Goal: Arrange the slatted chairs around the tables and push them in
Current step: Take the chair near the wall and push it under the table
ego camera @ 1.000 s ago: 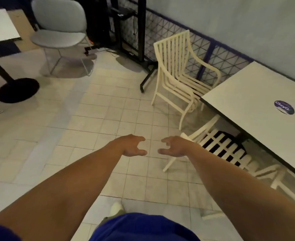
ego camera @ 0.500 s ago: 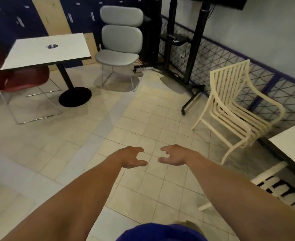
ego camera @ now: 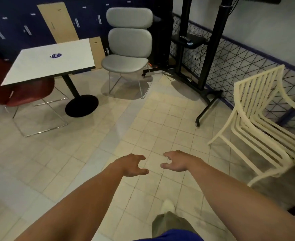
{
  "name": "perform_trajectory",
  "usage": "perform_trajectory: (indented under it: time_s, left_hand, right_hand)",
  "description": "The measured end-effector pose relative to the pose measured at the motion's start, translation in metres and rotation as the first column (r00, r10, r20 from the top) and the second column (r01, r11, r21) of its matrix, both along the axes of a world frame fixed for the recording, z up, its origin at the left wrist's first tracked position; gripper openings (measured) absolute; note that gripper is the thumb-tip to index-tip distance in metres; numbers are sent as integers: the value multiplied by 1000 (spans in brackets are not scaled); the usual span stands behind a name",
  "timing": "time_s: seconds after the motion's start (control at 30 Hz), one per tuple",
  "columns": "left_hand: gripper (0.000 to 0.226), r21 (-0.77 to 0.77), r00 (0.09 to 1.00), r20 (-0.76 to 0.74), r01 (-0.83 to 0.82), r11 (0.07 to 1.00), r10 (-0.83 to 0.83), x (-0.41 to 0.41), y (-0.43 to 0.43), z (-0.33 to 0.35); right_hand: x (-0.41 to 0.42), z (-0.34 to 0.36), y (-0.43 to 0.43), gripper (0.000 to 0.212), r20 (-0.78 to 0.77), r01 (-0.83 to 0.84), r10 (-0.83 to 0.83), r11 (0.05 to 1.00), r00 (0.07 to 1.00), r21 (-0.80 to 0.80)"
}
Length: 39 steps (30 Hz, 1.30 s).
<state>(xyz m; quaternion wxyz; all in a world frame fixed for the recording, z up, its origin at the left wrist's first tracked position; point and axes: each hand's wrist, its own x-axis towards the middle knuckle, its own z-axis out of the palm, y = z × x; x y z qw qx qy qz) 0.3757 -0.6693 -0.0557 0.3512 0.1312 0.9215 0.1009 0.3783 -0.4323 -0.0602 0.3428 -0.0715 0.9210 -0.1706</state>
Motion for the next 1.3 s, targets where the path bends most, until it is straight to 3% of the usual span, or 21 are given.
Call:
perform_trajectory:
  time_s: [0.33,0.67,1.07,1.3]
  left_hand:
    - [78,41,999,-20,52,998,-51,-201,72,22]
    - [76,34,948,-27,318,947,-317,-416,158,11]
    - [78,29,711,0,703,710,-704,-643,306,28]
    - [80,3,578,15,816,578,-816,-727,427,12]
  right_hand:
    - [-182,19,81,83,21,108,-108,994,994,-5]
    - [-329,-3,152,86,45,339,-339,941,940,0]
    - [-458,4,223,86,29,700,-700,713,714,-32]
    - [-528,9,299,62,-3,796,-797,603,604,-43]
